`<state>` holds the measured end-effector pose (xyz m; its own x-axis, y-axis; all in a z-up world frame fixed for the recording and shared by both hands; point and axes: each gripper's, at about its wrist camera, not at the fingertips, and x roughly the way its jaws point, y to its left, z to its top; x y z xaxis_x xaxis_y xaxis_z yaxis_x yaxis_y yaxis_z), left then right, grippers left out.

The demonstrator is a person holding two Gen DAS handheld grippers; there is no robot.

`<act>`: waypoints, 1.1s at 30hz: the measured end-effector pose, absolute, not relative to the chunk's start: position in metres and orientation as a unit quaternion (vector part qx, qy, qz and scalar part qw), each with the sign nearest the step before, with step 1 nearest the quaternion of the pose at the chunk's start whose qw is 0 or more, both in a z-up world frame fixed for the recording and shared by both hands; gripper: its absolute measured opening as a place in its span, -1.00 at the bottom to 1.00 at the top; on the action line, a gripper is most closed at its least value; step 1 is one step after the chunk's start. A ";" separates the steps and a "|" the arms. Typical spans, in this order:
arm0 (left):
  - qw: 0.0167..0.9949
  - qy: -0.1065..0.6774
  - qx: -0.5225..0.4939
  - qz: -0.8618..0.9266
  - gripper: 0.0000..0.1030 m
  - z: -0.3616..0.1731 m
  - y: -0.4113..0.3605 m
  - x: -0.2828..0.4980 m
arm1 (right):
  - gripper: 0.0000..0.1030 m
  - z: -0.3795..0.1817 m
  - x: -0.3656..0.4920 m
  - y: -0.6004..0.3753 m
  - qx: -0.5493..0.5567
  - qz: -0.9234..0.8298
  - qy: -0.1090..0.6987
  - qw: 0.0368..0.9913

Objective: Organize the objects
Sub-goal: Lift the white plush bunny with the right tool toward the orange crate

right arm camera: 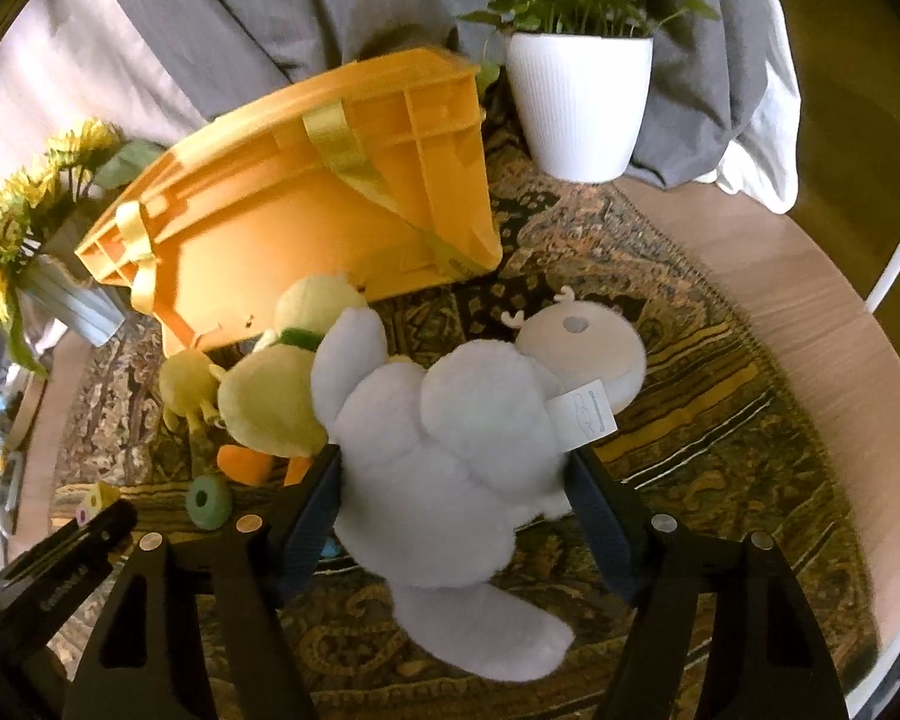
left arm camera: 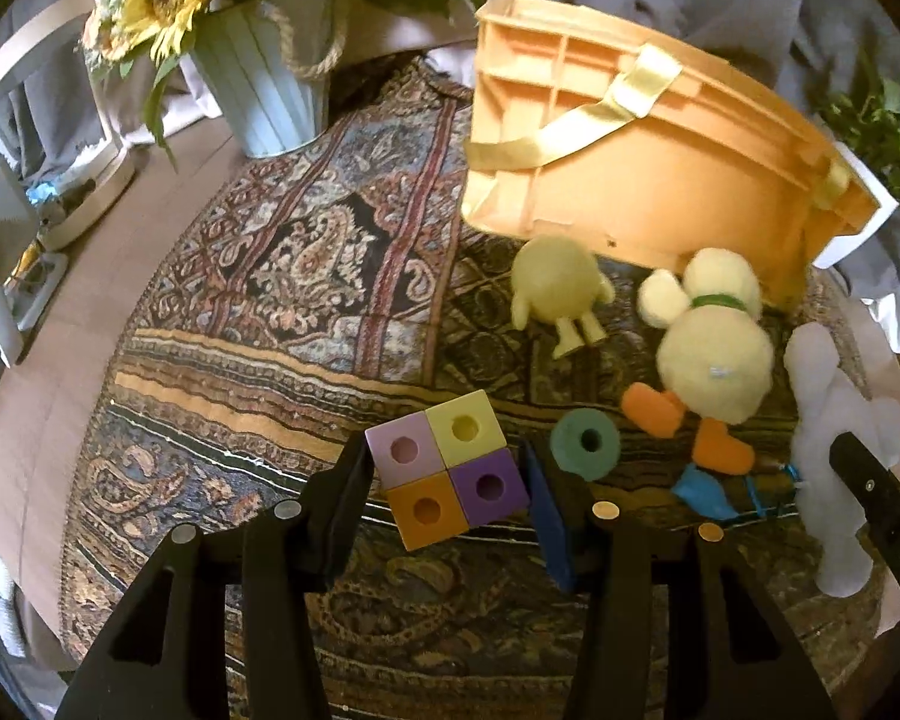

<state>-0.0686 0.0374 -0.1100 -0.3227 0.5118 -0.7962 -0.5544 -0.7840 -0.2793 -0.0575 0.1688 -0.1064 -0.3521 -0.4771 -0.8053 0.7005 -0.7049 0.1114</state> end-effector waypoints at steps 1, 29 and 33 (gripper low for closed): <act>0.330 0.023 -0.478 0.814 -0.04 -0.107 0.037 -0.067 | 0.43 -0.103 -0.057 0.170 0.437 -0.813 0.127 0.364; 0.379 -0.003 -0.409 0.830 -0.04 -0.019 0.018 -0.062 | 0.43 -0.017 -0.044 0.176 0.385 -0.816 0.116 0.416; 0.384 -0.008 -0.395 0.834 -0.04 -0.006 0.020 -0.069 | 0.43 -0.005 -0.045 0.170 0.370 -0.820 0.111 0.422</act>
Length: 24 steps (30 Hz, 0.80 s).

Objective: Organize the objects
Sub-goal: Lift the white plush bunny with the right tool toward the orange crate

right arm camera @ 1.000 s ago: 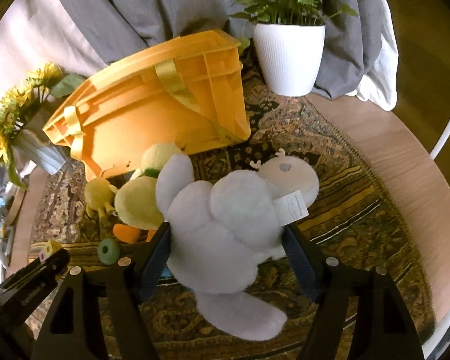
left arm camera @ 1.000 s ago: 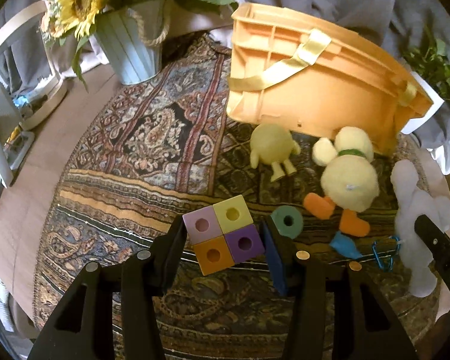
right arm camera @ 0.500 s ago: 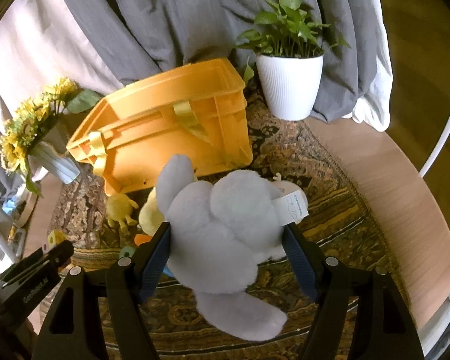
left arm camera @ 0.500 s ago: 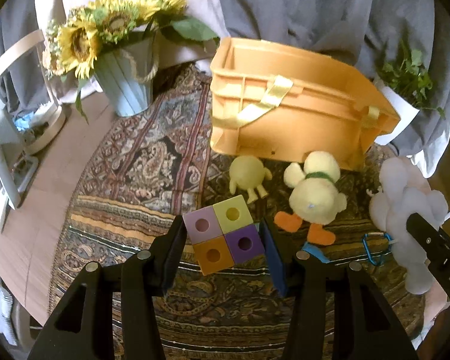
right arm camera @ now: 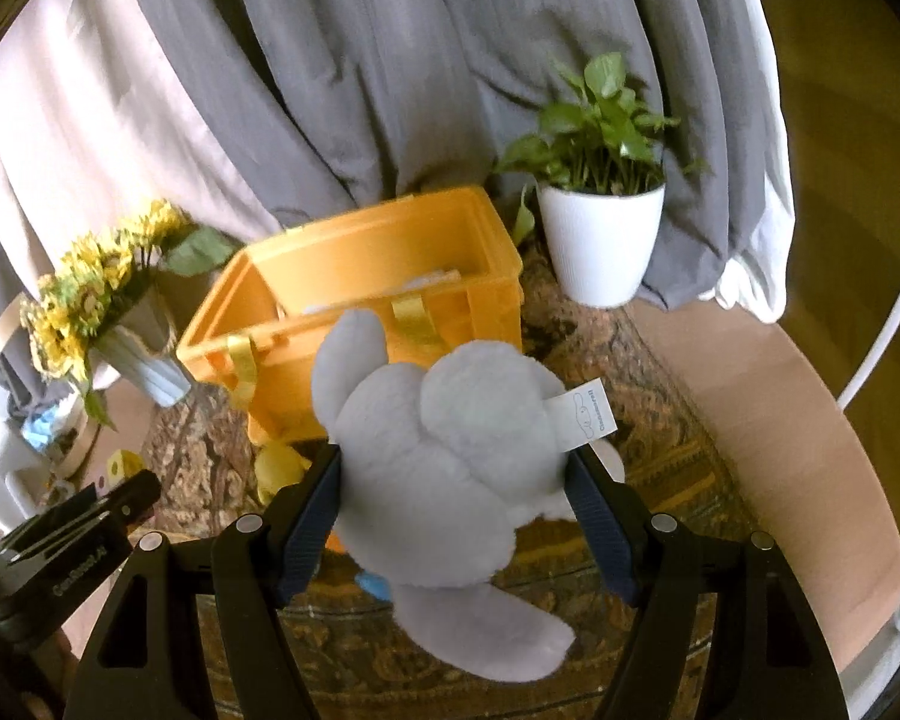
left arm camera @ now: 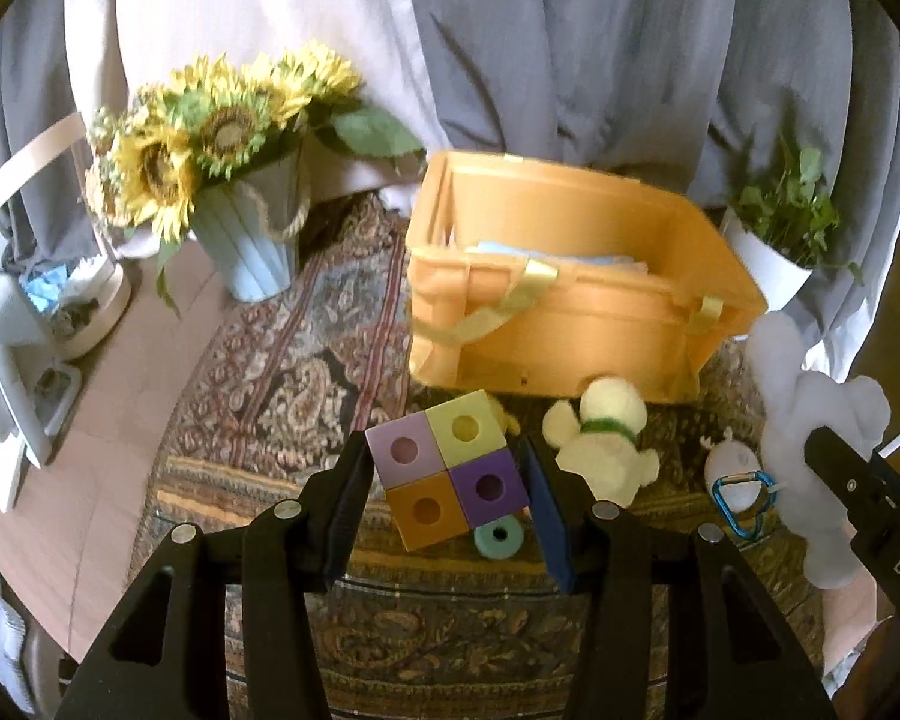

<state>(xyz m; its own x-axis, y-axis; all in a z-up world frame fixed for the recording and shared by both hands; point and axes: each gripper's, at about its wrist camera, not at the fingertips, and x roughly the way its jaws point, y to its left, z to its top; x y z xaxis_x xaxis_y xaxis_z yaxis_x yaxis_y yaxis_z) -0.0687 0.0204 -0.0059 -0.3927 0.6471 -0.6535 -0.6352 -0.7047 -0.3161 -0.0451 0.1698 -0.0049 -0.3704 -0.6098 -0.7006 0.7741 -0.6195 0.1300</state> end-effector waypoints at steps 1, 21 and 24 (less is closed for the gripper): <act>0.385 -0.009 -0.393 0.835 -0.04 -0.003 0.021 -0.070 | 0.43 -0.001 -0.046 0.167 0.365 -0.821 0.109 0.425; 0.403 -0.027 -0.352 0.844 -0.04 0.041 0.049 -0.103 | 0.43 0.037 -0.062 0.130 0.321 -0.809 0.099 0.482; 0.408 -0.027 -0.349 0.843 -0.04 0.047 0.058 -0.110 | 0.43 0.040 -0.067 0.121 0.299 -0.737 0.143 0.589</act>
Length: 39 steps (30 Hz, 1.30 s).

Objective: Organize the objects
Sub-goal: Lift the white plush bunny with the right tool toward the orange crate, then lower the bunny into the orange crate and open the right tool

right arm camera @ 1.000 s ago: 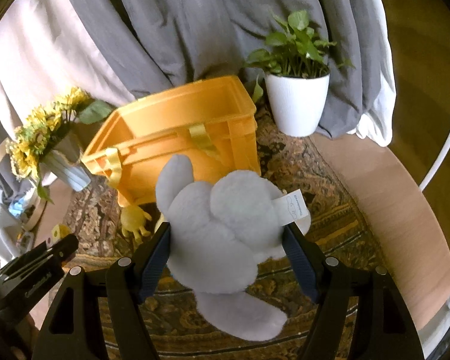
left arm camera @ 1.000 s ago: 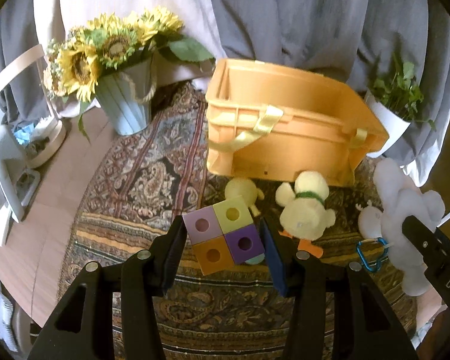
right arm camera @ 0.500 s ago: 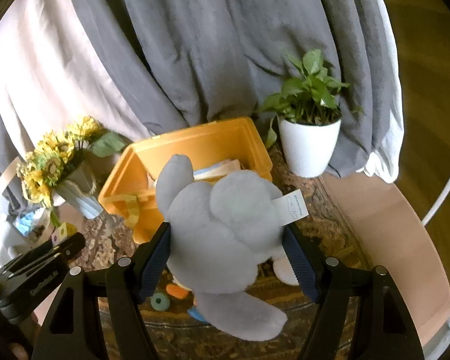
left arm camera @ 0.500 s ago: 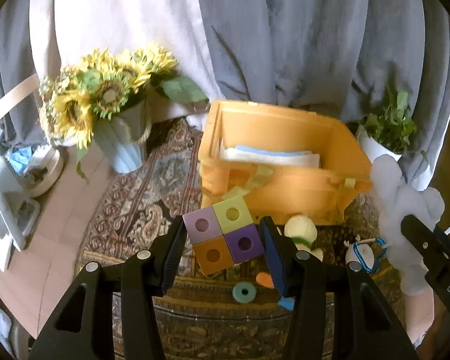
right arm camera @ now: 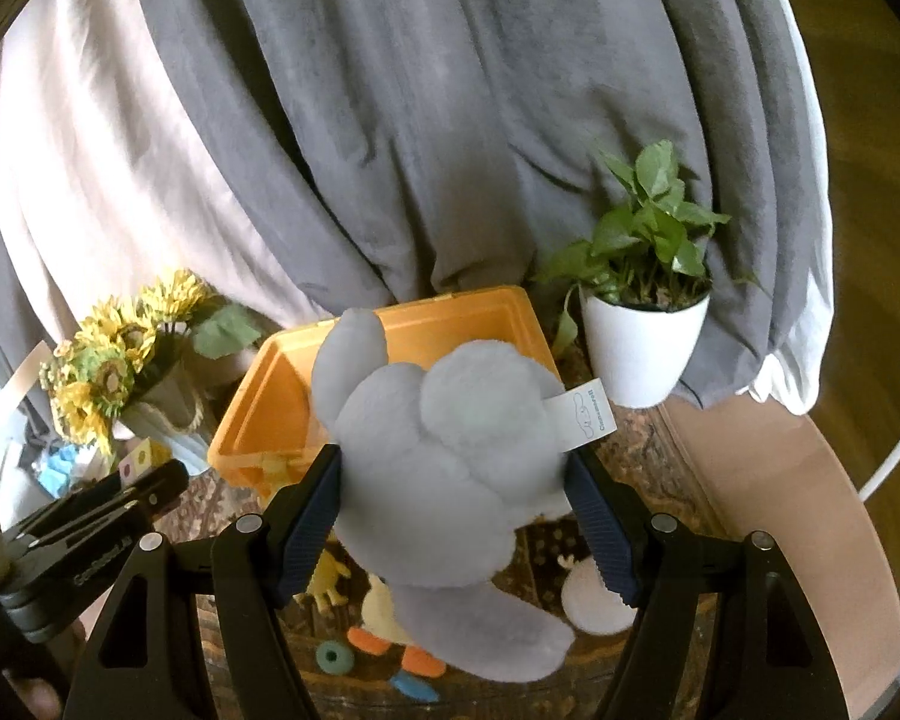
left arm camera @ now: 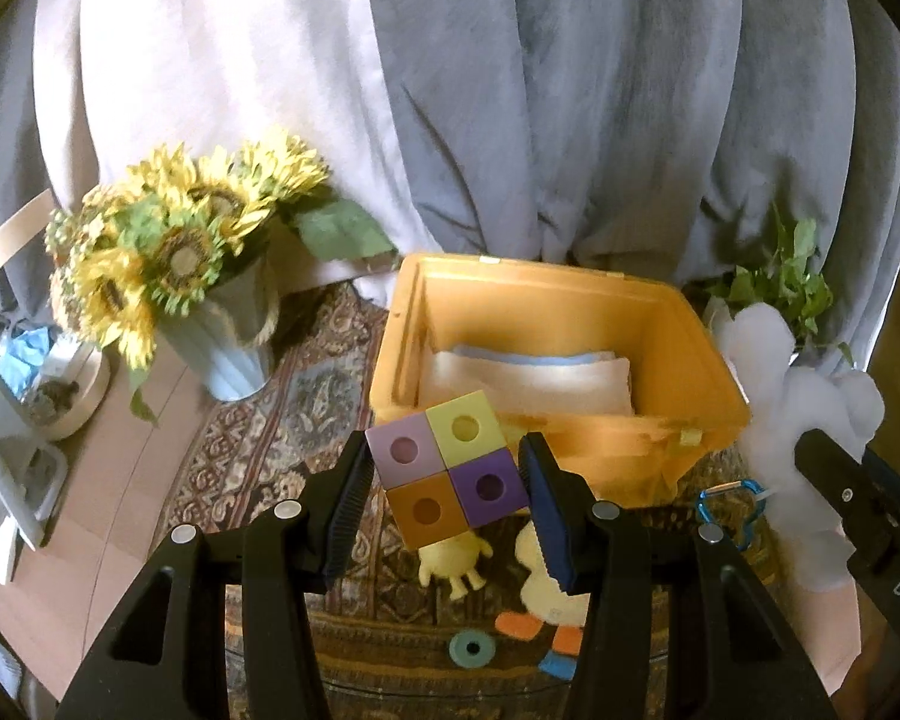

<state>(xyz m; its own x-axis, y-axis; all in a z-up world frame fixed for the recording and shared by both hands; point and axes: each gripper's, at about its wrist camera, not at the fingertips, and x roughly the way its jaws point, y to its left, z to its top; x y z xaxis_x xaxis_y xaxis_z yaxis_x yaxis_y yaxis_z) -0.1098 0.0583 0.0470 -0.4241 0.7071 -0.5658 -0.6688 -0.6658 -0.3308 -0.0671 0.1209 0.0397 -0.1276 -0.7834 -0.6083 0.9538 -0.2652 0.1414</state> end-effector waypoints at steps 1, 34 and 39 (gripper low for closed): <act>0.410 -0.026 -0.347 0.843 -0.04 0.049 0.062 -0.112 | 0.43 0.041 -0.067 0.117 0.297 -0.734 0.144 0.593; 0.443 0.024 -0.352 0.824 0.49 0.050 0.176 -0.167 | 0.44 0.017 -0.041 -0.010 0.244 -0.500 0.282 0.782; 0.397 0.031 -0.337 0.853 0.89 0.050 0.168 -0.172 | 0.44 0.011 -0.035 -0.016 0.199 -0.378 0.323 0.844</act>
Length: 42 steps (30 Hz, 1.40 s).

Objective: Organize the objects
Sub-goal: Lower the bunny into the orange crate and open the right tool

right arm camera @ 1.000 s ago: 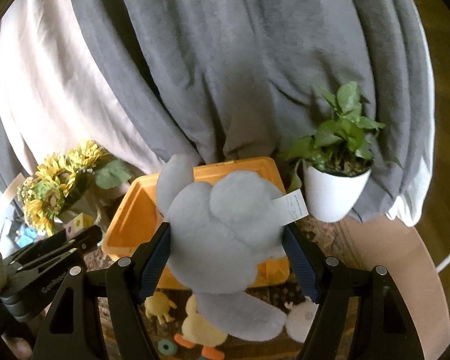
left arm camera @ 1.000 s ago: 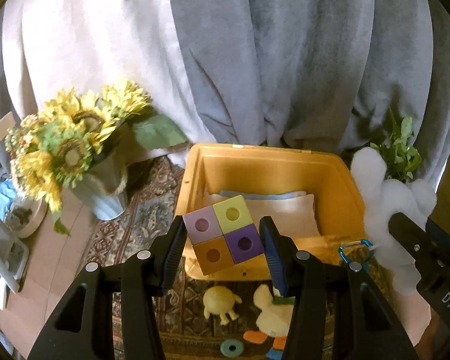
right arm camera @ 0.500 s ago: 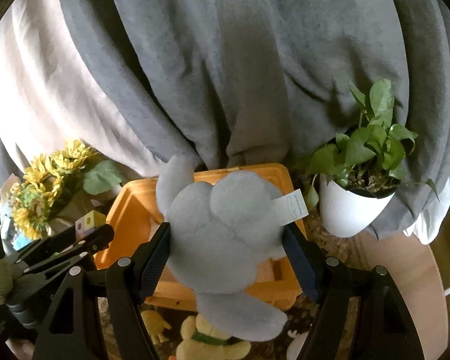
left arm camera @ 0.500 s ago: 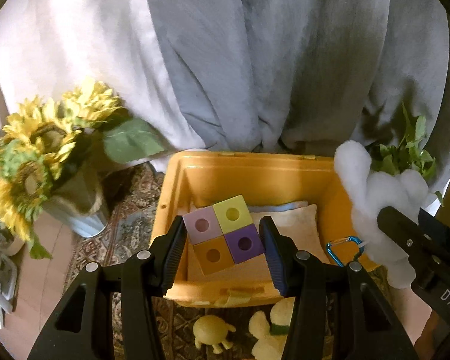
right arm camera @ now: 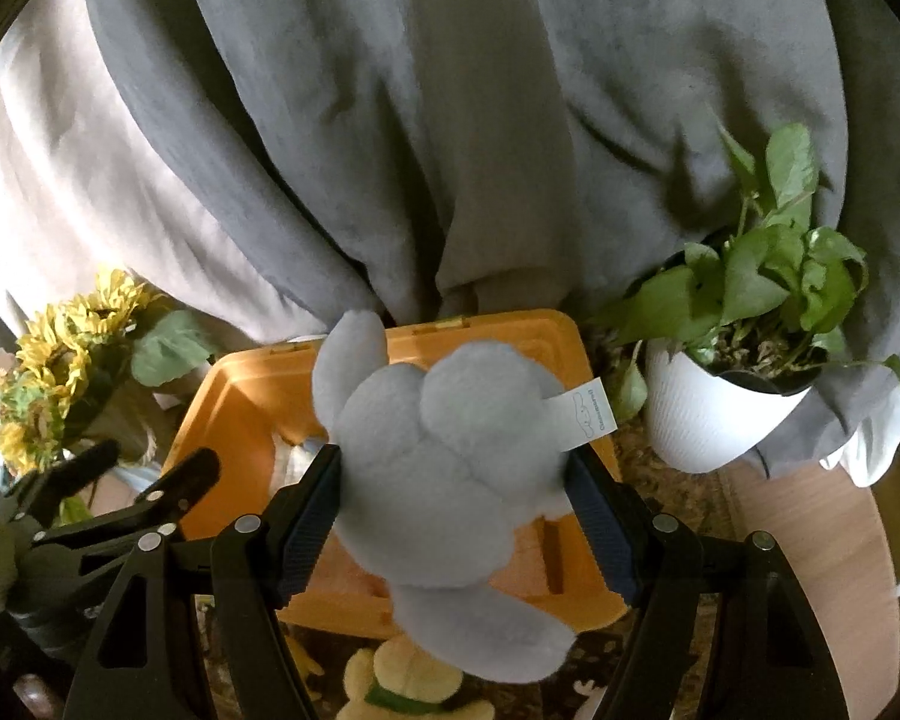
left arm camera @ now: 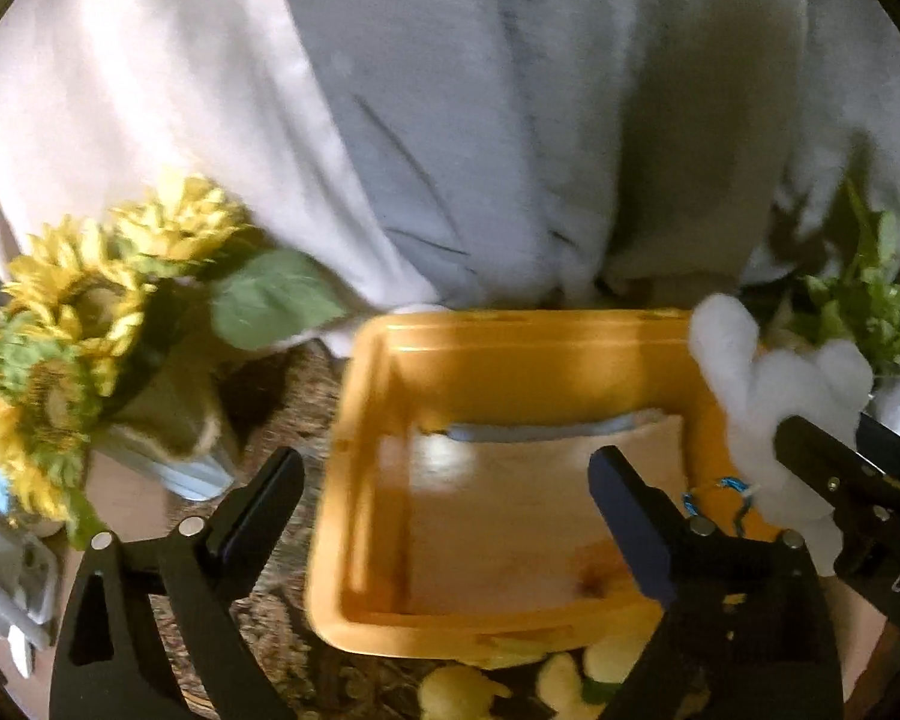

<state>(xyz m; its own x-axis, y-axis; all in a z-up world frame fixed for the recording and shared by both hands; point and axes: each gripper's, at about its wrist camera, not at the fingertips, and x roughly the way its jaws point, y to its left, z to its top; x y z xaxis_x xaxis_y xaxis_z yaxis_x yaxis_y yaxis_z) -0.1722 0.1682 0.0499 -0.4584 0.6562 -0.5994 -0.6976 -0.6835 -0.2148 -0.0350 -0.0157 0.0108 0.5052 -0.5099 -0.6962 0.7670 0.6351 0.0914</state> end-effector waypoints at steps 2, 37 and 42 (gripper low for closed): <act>0.383 0.030 -0.338 0.859 0.99 0.049 0.164 -0.176 | 0.45 0.009 -0.031 -0.016 0.199 -0.373 0.326 0.846; 0.351 0.012 -0.365 0.862 1.00 0.036 0.121 -0.174 | 0.83 0.015 -0.028 0.002 0.000 -0.053 0.368 0.928; 0.360 0.013 -0.356 0.862 1.00 0.043 0.111 -0.159 | 0.83 0.024 -0.048 0.001 0.002 -0.057 0.361 0.931</act>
